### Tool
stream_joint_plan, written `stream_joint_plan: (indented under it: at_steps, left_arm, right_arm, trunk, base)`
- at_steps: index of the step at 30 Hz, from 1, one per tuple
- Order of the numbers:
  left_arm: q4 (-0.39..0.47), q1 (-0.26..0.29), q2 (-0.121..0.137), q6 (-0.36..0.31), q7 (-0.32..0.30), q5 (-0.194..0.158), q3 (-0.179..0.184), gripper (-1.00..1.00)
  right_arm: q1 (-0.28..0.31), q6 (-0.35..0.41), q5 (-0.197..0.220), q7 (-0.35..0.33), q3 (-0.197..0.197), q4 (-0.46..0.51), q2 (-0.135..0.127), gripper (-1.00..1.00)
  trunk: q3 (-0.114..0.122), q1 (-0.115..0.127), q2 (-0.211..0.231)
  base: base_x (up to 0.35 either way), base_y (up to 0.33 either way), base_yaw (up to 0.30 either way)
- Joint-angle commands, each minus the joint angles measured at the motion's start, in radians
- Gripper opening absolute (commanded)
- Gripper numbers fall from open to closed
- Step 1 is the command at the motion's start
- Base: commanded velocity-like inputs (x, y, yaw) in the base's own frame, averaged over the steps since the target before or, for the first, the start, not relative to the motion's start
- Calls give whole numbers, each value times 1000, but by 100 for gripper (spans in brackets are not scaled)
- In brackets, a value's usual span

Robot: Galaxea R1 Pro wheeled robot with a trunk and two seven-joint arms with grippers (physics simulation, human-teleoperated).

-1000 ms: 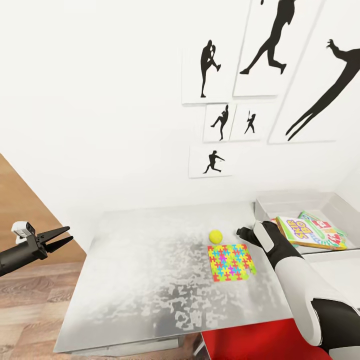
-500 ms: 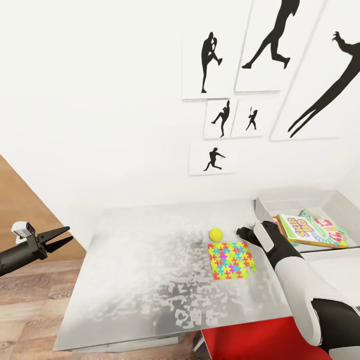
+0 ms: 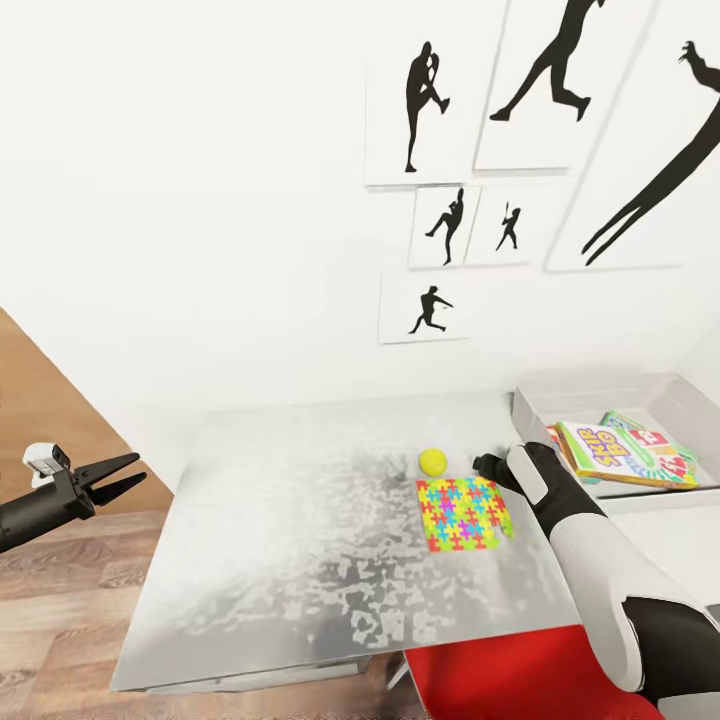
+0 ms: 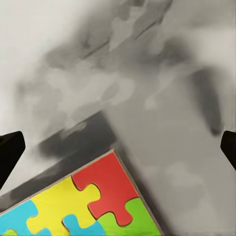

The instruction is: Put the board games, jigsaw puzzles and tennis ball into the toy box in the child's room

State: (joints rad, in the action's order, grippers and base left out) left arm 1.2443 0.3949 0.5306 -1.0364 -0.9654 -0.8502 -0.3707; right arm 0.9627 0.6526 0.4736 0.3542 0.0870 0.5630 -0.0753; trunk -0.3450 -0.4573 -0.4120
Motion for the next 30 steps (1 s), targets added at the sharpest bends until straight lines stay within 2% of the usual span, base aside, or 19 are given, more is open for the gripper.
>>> stream_joint_plan:
  at_steps: [1,17,30]
  left_arm:
    - [0,1,0,-4,-4,2,-1,100]
    - [0,1,0,-4,-4,2,-1,100]
    - [0,1,0,-4,-4,1,-1,100]
  right_arm:
    - [1,3,10,8,0,2,0,100]
    - [1,2,11,8,2,2,0,100]
    - [1,2,11,8,2,2,0,100]
  trunk:
    - [-3,0,-2]
    - [-5,0,-2]
    - [-5,0,-2]
  base:
    - [-86,55,0]
    - [-16,12,0]
    - [-180,203,0]
